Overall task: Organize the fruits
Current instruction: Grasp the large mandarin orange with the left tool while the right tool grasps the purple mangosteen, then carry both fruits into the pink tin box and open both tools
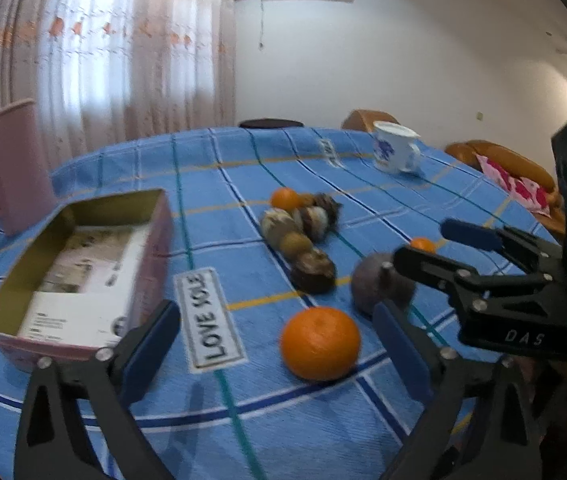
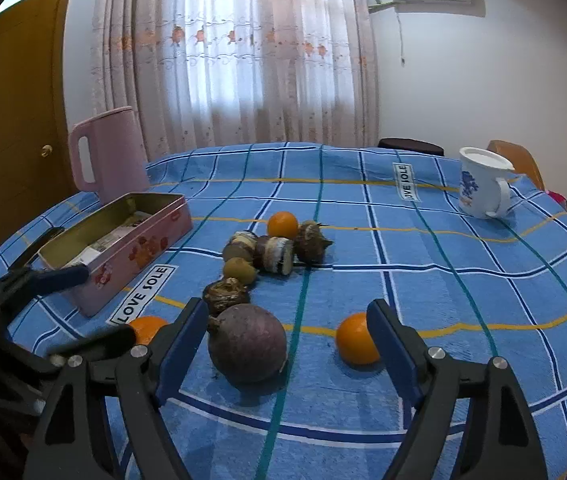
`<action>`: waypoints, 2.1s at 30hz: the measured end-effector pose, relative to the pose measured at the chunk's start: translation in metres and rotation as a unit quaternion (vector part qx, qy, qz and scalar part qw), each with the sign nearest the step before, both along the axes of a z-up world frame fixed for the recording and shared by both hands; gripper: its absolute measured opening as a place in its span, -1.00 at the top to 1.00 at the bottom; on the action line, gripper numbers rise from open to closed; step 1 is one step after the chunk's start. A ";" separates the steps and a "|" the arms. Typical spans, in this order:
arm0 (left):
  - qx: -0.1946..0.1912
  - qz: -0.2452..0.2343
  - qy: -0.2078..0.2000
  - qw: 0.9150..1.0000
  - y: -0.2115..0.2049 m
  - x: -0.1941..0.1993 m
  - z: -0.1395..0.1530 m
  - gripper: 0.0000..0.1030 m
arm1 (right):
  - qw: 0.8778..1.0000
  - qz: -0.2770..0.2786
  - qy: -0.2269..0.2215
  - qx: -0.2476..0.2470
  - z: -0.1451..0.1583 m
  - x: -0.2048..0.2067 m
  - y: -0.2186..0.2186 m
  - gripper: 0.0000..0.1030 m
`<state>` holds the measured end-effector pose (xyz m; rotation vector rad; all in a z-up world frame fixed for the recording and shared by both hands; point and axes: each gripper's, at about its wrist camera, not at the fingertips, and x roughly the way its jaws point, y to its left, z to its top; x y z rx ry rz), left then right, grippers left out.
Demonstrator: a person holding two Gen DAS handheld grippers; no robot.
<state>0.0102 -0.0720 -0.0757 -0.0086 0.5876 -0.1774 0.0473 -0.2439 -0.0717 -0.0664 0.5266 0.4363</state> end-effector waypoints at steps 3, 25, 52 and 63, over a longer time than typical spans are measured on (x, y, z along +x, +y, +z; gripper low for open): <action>0.000 -0.011 0.006 1.000 -0.005 0.003 -0.006 -0.76 | 1.000 0.012 -0.004 0.013 0.000 -0.003 0.001 -0.49; -0.036 -0.019 0.013 0.999 0.018 0.006 -0.009 0.04 | 0.998 0.049 0.026 -0.023 -0.014 0.007 0.026 -0.47; -0.011 0.084 -0.038 0.996 0.092 0.009 0.035 0.04 | 0.990 0.142 -0.023 0.004 0.047 0.016 0.085 -0.01; -0.013 0.129 -0.021 0.991 0.146 0.033 0.033 0.04 | 0.979 0.201 -0.028 -0.005 0.068 0.041 0.152 -0.01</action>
